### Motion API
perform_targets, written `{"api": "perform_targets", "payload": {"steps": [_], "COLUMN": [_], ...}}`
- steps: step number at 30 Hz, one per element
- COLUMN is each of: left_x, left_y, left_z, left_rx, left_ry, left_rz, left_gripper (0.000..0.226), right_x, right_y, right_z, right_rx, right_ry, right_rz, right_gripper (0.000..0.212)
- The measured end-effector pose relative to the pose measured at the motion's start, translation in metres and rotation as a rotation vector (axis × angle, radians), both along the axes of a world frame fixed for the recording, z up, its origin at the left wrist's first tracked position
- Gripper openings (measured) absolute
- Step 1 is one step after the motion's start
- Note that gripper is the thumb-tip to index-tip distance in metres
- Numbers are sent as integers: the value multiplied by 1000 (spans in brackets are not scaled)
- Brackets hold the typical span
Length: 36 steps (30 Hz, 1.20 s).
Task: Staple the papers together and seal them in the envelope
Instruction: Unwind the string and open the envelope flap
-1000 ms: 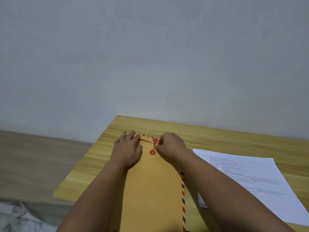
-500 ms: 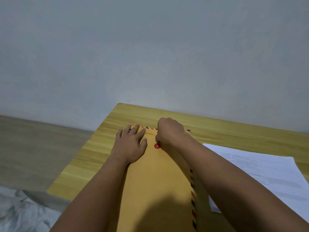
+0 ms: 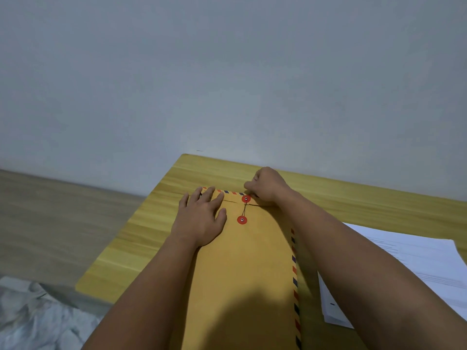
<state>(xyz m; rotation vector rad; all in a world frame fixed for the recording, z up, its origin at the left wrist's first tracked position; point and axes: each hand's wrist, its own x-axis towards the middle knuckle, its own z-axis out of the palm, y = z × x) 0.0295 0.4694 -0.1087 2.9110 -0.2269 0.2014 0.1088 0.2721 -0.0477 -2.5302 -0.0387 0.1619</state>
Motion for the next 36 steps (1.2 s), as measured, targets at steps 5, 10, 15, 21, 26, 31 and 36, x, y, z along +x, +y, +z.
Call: {"api": "perform_targets", "payload": {"steps": [5,10,15,21,26,31,36], "left_x": [0,0,0,2,2,2,2], "left_y": [0,0,-1,0,1,1,1], "left_z": [-1,1,2,-1,-3,-2,-3], "left_rx": [14,25,35,30,32,26,37], "left_ry": [14,15,16,5,-3,1,6], "left_rz": [8,13,20,19,16,12,18], "left_gripper": [66,67,69,70,66,66,67], "right_x": [-23,-33,-33,-33,-38,-50,-61], "right_y": [-13,-17,-17,-8,4,5,-11], "right_z": [5,12,6,18,8,-5,-2], "right_rx": [474,366,-119,-356,-184,85,349], "right_ry": [-42,-11,3,-14,-52,19,107], "right_rz": [38,159,371,481,445,432,383], "right_gripper": [16,13,24,13,13,11,15]}}
